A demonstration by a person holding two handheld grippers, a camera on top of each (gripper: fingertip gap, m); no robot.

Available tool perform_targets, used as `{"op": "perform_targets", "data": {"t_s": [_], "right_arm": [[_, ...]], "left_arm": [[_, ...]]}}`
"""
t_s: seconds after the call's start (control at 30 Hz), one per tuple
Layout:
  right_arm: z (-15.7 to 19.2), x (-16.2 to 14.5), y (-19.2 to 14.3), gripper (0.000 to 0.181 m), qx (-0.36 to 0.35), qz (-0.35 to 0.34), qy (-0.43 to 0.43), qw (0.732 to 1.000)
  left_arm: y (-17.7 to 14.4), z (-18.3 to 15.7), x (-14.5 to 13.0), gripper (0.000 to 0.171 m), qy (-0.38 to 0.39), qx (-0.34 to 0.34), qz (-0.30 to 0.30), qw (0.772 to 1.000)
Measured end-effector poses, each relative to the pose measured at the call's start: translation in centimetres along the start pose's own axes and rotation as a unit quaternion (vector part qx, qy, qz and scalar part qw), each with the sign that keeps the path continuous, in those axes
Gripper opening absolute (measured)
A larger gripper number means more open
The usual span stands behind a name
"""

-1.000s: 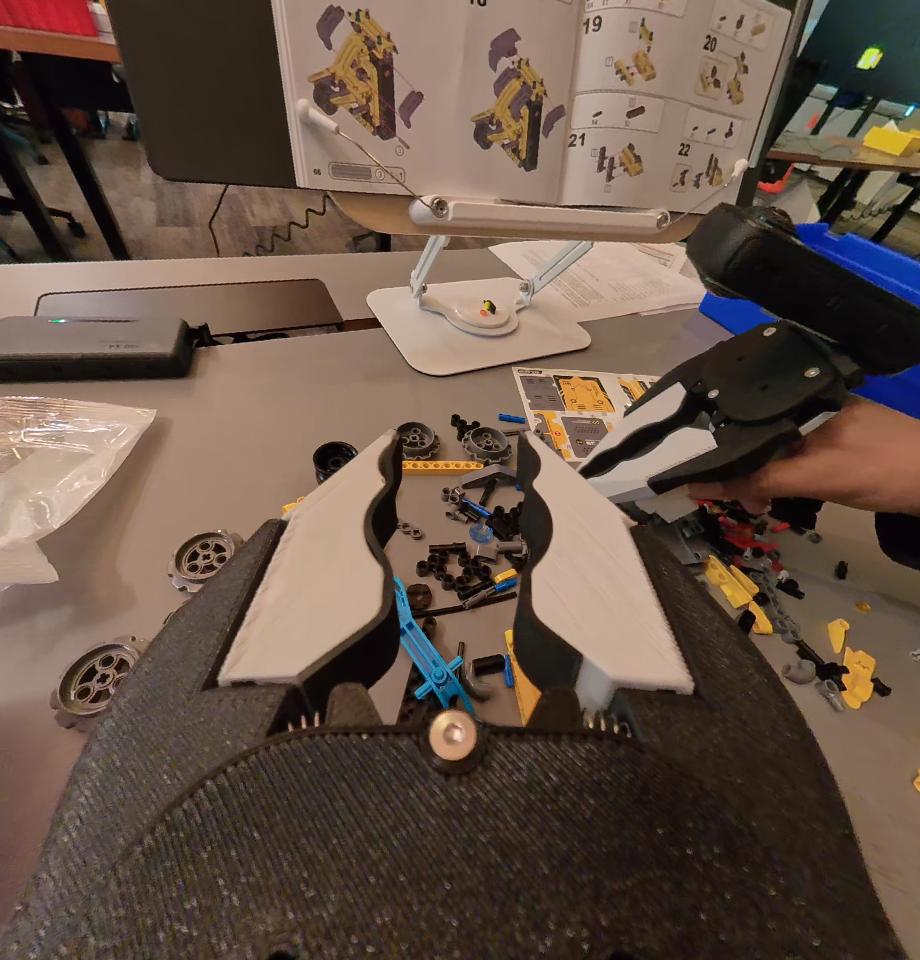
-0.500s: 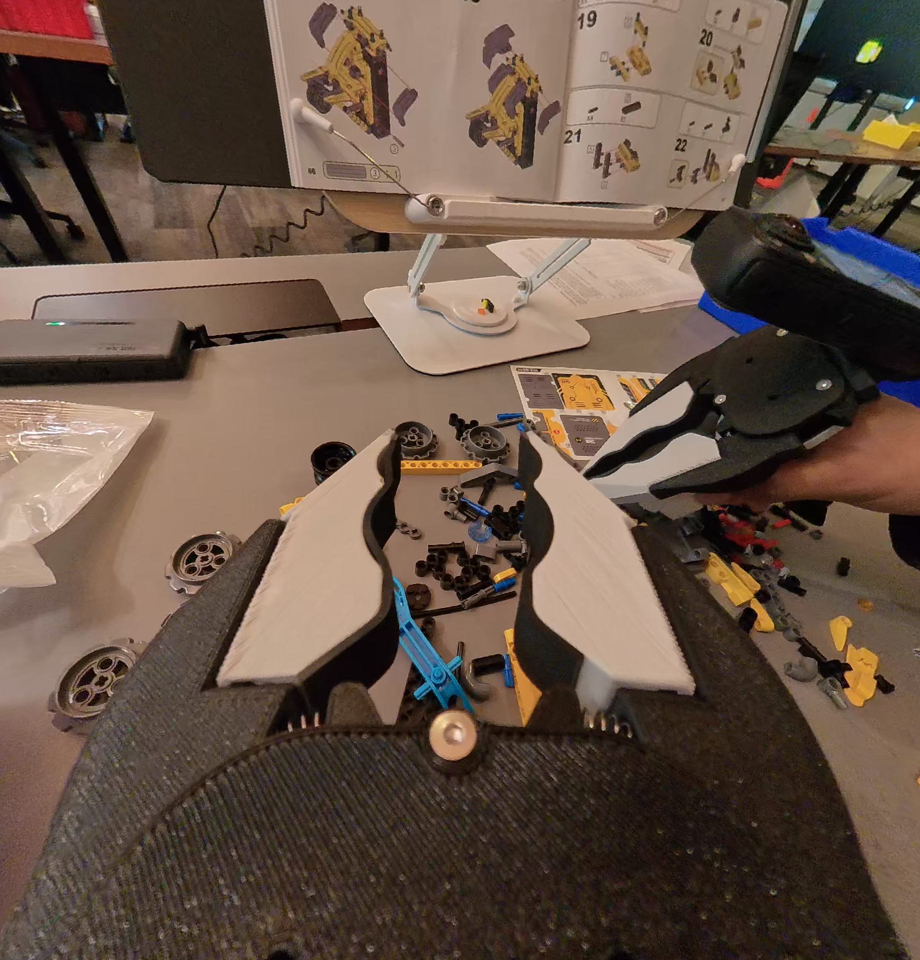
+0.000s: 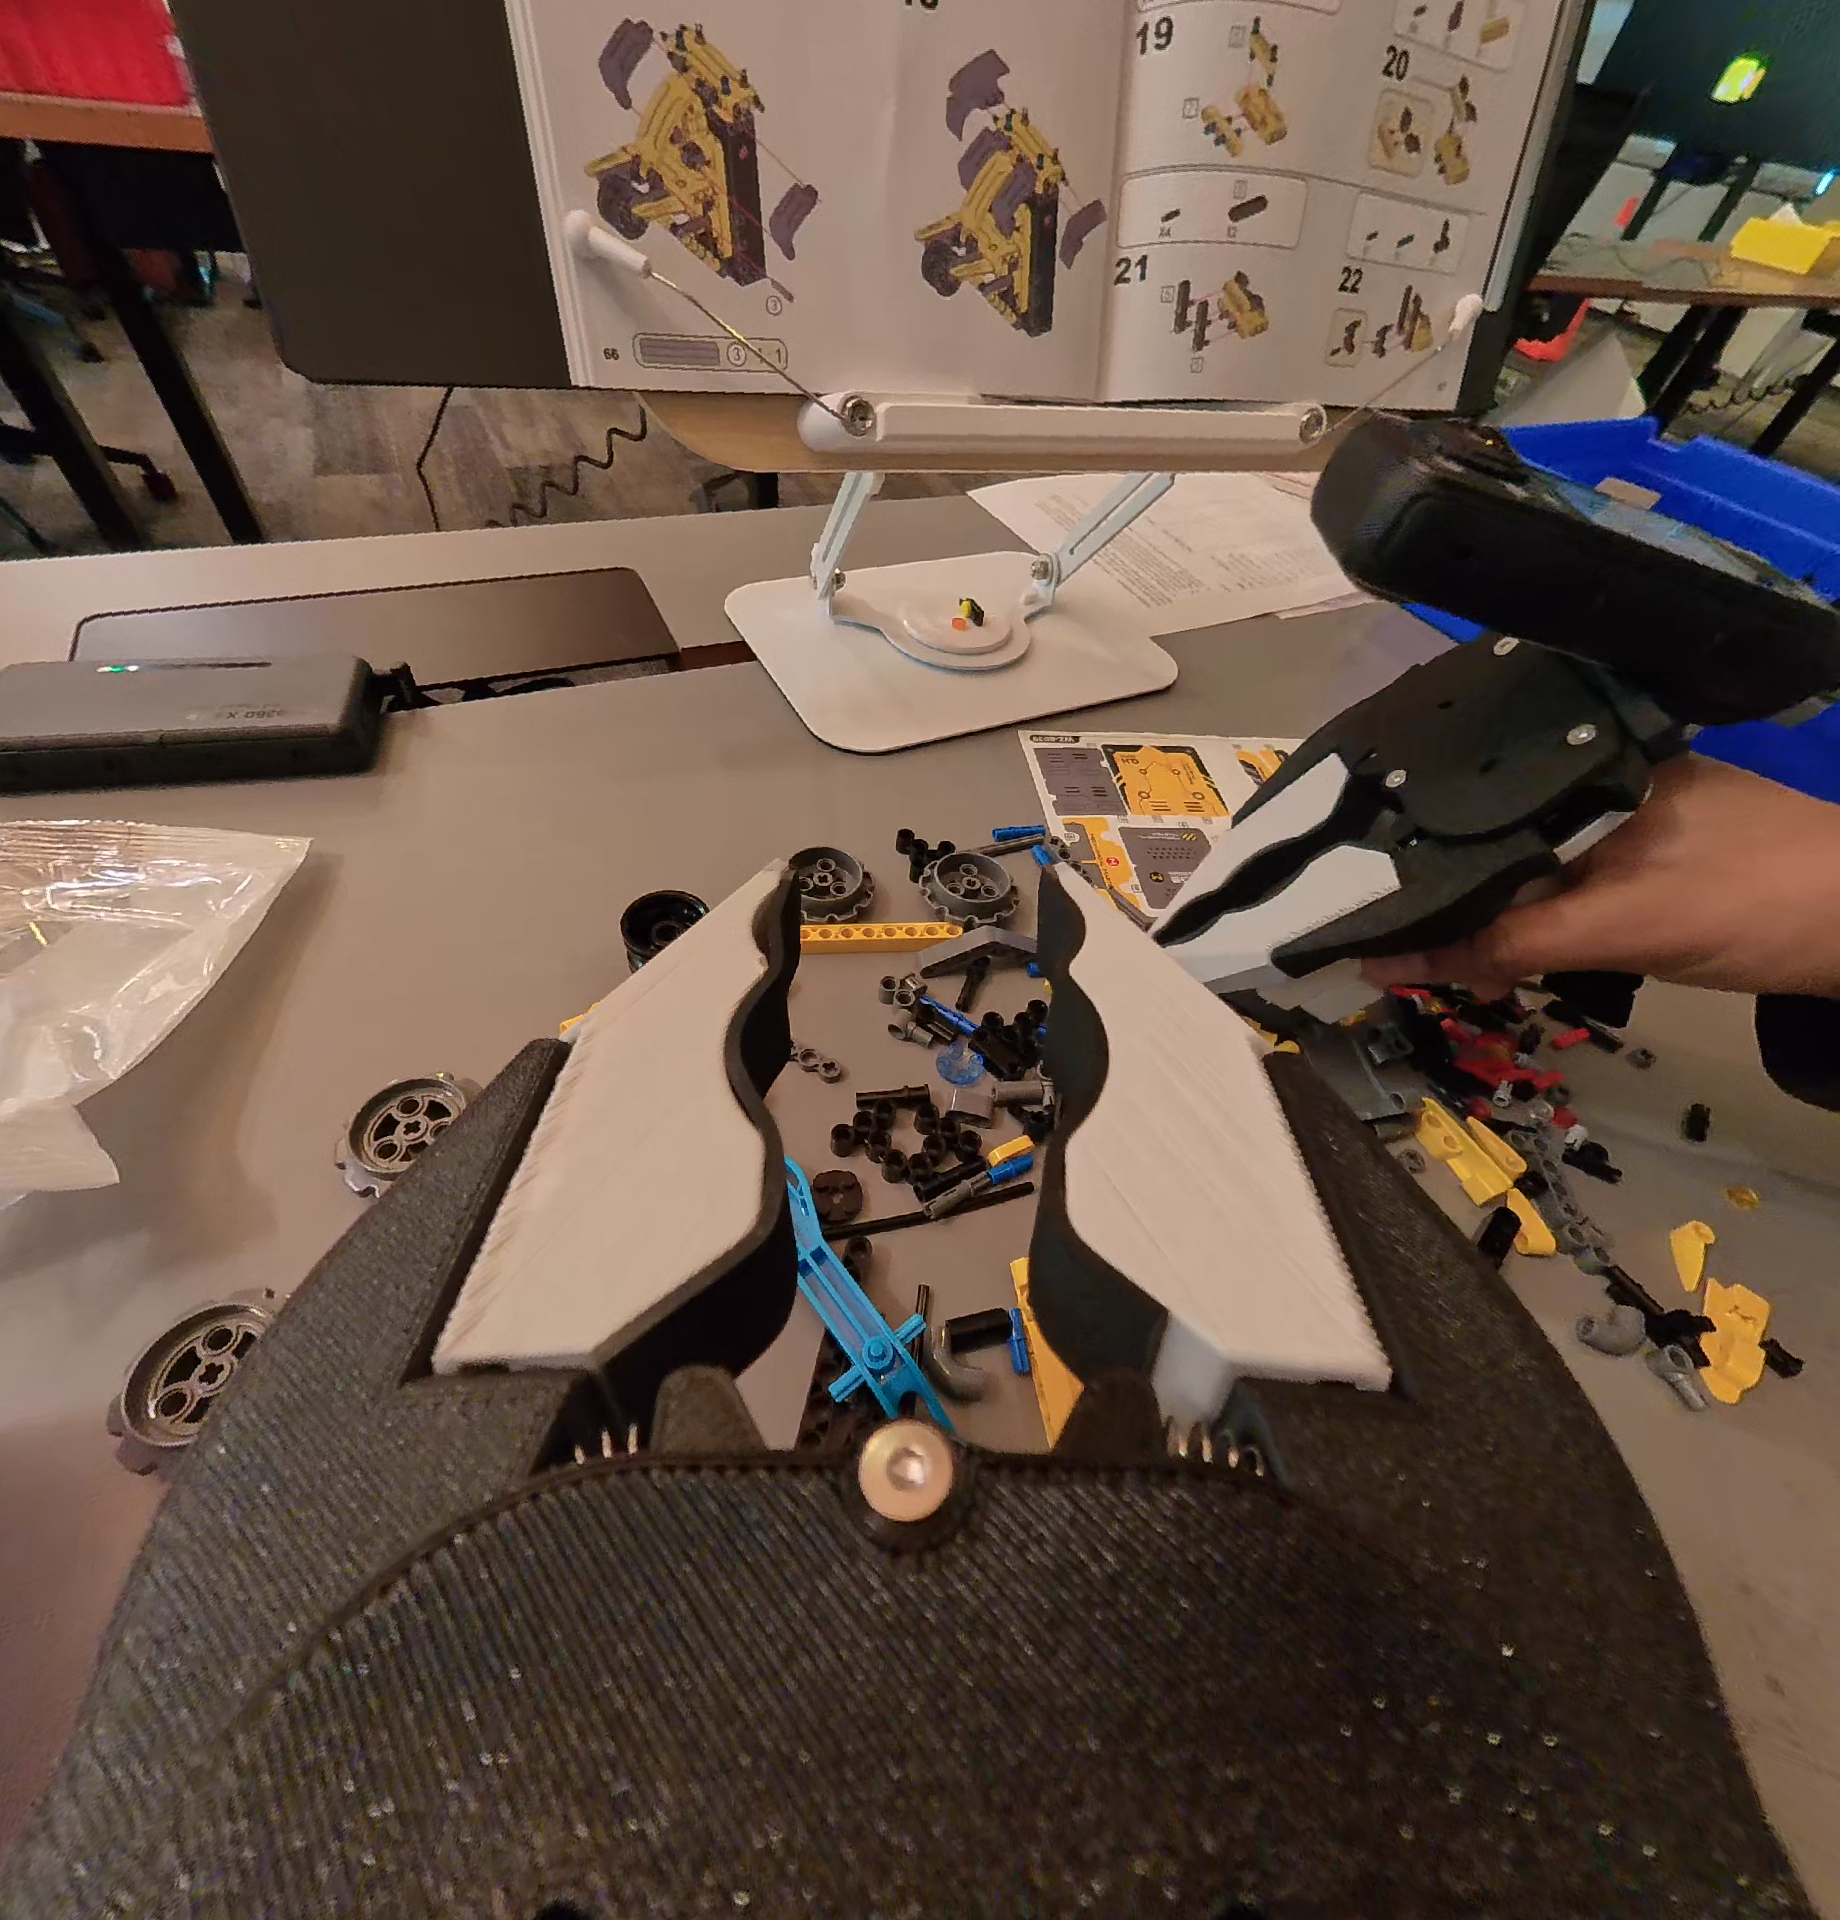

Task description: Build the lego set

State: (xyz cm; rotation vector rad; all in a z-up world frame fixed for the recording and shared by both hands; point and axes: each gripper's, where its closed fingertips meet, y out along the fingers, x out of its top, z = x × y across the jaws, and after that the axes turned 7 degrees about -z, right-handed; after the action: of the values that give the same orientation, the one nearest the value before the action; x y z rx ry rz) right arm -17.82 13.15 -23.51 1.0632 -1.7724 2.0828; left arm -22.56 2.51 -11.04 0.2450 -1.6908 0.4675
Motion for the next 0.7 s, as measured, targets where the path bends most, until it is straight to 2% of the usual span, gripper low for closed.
{"op": "perform_targets", "data": {"t_s": [0.13, 0.2, 0.27, 0.3, 0.37, 0.43, 0.5, 0.57, 0.63, 0.7], "right_arm": [[0.5, 0.7, -1.9, 0.005, -0.007, -0.036, -0.029, 0.999], [1.0, 1.5, -3.9, 0.005, -0.021, -0.067, -0.078, 0.994], [2.1, 2.6, -6.4, 0.005, -0.038, -0.112, -0.148, 0.982], [3.0, 3.1, -7.7, 0.005, -0.046, -0.138, -0.183, 0.972], [5.3, 4.3, -10.6, 0.005, -0.058, -0.196, -0.248, 0.947], [8.3, 5.2, -13.4, 0.004, -0.075, -0.241, -0.316, 0.915], [10.3, 6.0, -16.1, 0.005, -0.132, -0.261, -0.377, 0.879], [11.8, 6.4, -18.1, 0.005, -0.183, -0.264, -0.422, 0.848], [12.8, 6.4, -19.3, 0.005, -0.209, -0.256, -0.445, 0.832], [14.0, 6.2, -20.0, 0.005, -0.206, -0.259, -0.463, 0.822]], "left_arm": [[0.0, -0.5, 0.1, 0.043, -0.013, -0.017, -0.004, 1.000], [-0.1, -1.2, 0.2, 0.040, -0.022, -0.039, -0.004, 0.999], [-0.2, -3.6, 0.0, 0.036, -0.040, -0.109, 0.000, 0.993], [-0.6, -5.6, -0.3, 0.033, -0.060, -0.169, 0.012, 0.984], [-1.8, -9.8, -0.3, 0.033, -0.119, -0.289, 0.032, 0.949], [-2.9, -12.4, 1.0, 0.033, -0.172, -0.359, 0.019, 0.917], [-4.3, -14.4, 2.4, 0.029, -0.196, -0.415, -0.003, 0.888], [-5.4, -15.8, 3.0, 0.026, -0.201, -0.452, -0.007, 0.869], [-6.3, -16.9, 3.7, 0.021, -0.204, -0.482, -0.021, 0.852], [-6.9, -17.6, 4.4, 0.014, -0.192, -0.493, -0.050, 0.847]]}}
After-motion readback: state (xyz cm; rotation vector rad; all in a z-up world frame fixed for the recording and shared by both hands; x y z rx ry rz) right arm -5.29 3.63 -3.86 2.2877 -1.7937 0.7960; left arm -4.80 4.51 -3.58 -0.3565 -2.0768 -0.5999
